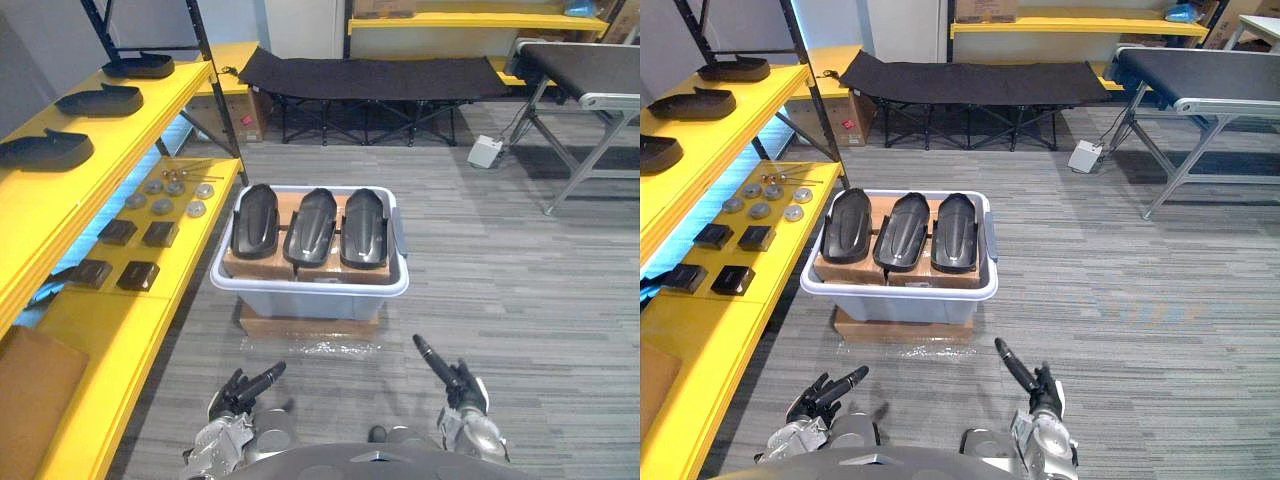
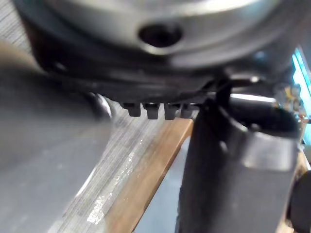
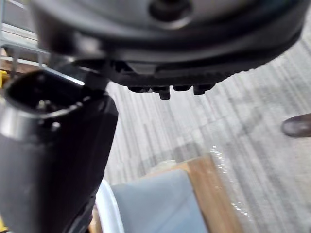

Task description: Walk over and take three plastic housings, then place them on the shelf

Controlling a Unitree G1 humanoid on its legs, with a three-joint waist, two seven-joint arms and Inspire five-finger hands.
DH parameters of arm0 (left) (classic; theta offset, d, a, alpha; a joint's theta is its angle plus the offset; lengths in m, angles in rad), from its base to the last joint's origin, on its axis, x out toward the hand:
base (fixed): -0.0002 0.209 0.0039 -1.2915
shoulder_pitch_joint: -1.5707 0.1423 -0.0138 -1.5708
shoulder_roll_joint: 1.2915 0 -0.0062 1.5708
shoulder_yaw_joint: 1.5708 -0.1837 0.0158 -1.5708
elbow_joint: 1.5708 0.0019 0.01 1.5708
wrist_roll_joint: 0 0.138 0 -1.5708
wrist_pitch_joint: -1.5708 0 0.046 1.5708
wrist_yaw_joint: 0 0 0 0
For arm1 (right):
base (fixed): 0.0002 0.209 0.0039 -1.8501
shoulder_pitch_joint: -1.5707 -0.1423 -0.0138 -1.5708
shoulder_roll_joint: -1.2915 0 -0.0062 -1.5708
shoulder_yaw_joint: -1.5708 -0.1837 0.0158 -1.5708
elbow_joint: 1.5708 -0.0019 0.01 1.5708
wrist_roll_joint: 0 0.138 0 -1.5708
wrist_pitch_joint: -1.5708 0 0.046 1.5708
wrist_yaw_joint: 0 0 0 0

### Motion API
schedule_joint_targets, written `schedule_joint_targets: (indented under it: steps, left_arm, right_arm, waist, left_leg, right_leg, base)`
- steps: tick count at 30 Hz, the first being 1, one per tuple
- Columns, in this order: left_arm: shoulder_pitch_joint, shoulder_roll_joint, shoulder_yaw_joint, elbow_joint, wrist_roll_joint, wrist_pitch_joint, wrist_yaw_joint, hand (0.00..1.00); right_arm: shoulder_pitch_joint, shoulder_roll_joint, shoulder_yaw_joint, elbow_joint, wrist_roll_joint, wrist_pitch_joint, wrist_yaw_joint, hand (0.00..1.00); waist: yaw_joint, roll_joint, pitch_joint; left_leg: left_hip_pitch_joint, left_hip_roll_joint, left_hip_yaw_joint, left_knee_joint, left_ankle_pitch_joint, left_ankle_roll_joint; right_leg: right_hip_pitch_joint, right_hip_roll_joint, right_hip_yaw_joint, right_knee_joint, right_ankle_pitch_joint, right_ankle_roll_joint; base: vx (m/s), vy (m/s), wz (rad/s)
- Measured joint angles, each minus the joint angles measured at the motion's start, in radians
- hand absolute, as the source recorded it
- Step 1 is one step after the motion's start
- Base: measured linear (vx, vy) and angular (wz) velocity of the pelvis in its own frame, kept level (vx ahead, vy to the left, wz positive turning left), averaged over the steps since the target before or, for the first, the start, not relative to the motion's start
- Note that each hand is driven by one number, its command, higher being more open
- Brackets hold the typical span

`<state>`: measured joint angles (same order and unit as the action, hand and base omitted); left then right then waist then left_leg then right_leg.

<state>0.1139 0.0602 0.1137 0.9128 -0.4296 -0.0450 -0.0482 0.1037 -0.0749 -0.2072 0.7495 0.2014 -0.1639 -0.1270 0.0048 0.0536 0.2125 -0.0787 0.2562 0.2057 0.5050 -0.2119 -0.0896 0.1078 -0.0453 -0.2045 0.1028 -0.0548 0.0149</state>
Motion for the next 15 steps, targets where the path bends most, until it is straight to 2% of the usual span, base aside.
schedule_joint_targets:
  steps: [1, 2, 3, 5, 8, 11, 15]
  left_arm:
    - [0.001, -0.001, -0.002, 0.000, 0.001, 0.000, -0.002, 1.00]
    - [-0.002, 0.000, -0.011, -0.001, 0.004, 0.001, -0.005, 1.00]
    - [0.002, 0.016, -0.032, -0.014, 0.009, 0.003, -0.006, 1.00]
    - [0.001, 0.043, -0.070, -0.021, 0.029, 0.007, -0.009, 1.00]
    - [0.004, 0.066, -0.121, -0.030, 0.088, 0.013, -0.034, 1.00]
    - [0.006, 0.078, -0.156, -0.047, 0.091, 0.012, -0.045, 1.00]
    - [0.005, 0.086, -0.179, -0.050, 0.082, 0.000, -0.051, 1.00]
  right_arm:
    - [0.000, -0.008, -0.001, -0.033, 0.000, 0.001, -0.013, 1.00]
    - [-0.006, -0.018, -0.006, -0.086, -0.002, 0.002, -0.045, 1.00]
    - [-0.001, -0.021, -0.012, -0.141, -0.003, 0.003, -0.073, 1.00]
    - [-0.012, -0.035, -0.033, -0.212, -0.032, 0.003, -0.104, 1.00]
    - [-0.060, -0.093, -0.042, -0.264, -0.043, 0.011, -0.110, 1.00]
    - [-0.124, -0.128, -0.031, -0.266, -0.089, 0.046, -0.112, 1.00]
    - [-0.206, -0.179, -0.016, -0.258, -0.157, 0.100, -0.182, 1.00]
  waist:
    - [-0.007, 0.002, 0.000]
    - [-0.007, -0.005, 0.012]
    - [-0.005, -0.036, 0.012]
    - [-0.005, -0.065, 0.014]
    - [-0.007, -0.067, 0.016]
    - [-0.006, -0.063, 0.015]
    - [0.003, -0.060, 0.015]
  left_leg:
    - [0.001, -0.009, 0.007, -0.094, 0.047, 0.004]
    - [0.018, -0.038, 0.009, -0.184, 0.126, 0.008]
    - [0.040, -0.084, 0.010, -0.249, 0.137, 0.016]
    - [0.049, -0.134, 0.019, -0.304, 0.157, 0.039]
    - [0.070, -0.184, 0.030, -0.322, 0.159, 0.057]
    - [0.086, -0.198, 0.036, -0.320, 0.146, 0.071]
    - [0.055, -0.209, 0.008, -0.305, 0.135, 0.080]
  right_leg:
    - [-0.003, -0.003, -0.003, -0.002, -0.001, 0.008]
    - [0.001, -0.022, 0.000, 0.001, -0.007, 0.031]
    - [0.002, -0.055, 0.000, -0.018, -0.002, 0.049]
    - [-0.003, -0.097, -0.002, -0.032, 0.007, 0.072]
    - [0.011, -0.139, 0.001, -0.038, 0.023, 0.101]
    - [0.023, -0.154, 0.002, -0.040, 0.034, 0.119]
    - [0.013, -0.162, -0.018, -0.040, 0.036, 0.122]
  base:
    - [0.20, 0.149, 0.05]
    - [0.20, 0.172, 0.09]
    - [0.21, 0.175, 0.09]
    - [0.21, 0.155, 0.11]
    - [0.18, 0.147, -0.01]
    - [0.07, 0.087, -0.07]
    - [-0.01, 0.042, 0.17]
